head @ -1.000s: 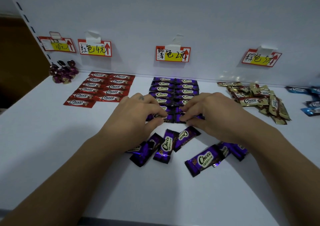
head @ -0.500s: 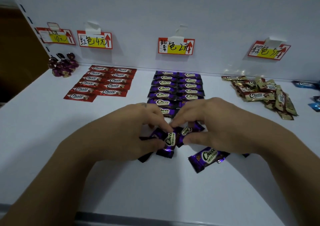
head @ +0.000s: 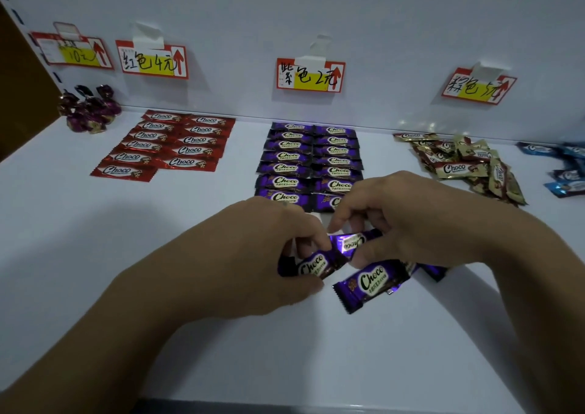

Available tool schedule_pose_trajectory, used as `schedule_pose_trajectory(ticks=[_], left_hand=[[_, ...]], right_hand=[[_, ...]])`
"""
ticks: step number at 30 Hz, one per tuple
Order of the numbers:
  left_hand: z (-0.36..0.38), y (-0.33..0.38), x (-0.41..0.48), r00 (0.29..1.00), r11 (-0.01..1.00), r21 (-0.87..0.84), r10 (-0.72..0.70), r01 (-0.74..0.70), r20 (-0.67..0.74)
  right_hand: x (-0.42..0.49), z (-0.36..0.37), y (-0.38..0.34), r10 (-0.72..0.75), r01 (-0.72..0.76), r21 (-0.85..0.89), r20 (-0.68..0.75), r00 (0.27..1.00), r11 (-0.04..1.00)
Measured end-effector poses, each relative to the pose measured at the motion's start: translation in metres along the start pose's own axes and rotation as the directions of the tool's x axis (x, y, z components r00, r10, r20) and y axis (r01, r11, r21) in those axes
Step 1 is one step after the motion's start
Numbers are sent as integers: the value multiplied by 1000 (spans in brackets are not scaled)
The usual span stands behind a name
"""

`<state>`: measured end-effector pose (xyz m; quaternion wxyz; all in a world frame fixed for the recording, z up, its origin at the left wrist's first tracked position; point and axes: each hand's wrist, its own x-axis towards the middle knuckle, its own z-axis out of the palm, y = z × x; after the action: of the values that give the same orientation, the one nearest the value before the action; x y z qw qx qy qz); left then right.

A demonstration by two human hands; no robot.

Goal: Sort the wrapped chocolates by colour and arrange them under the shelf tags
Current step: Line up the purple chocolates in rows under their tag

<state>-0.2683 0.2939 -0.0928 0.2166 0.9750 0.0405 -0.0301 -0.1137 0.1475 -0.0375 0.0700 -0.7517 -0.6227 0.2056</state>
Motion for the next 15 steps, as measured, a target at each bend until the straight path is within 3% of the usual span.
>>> schedule_pose_trajectory(ticks=[4, 12, 15], left_hand=[[-1, 10, -1, 988, 971, -197, -144, 132, -46], [-9, 24, -14, 966, 912, -382, -215, 147, -143], [-11, 26, -9, 954, 870, -465, -260, 164, -151]], right_hand=[[-2, -2, 5, 18, -17, 8, -40, 999, 1000], [-8, -11, 15, -14, 60, 394, -120, 993, 917], [-9, -12, 16, -2, 60, 437, -131, 991, 897]])
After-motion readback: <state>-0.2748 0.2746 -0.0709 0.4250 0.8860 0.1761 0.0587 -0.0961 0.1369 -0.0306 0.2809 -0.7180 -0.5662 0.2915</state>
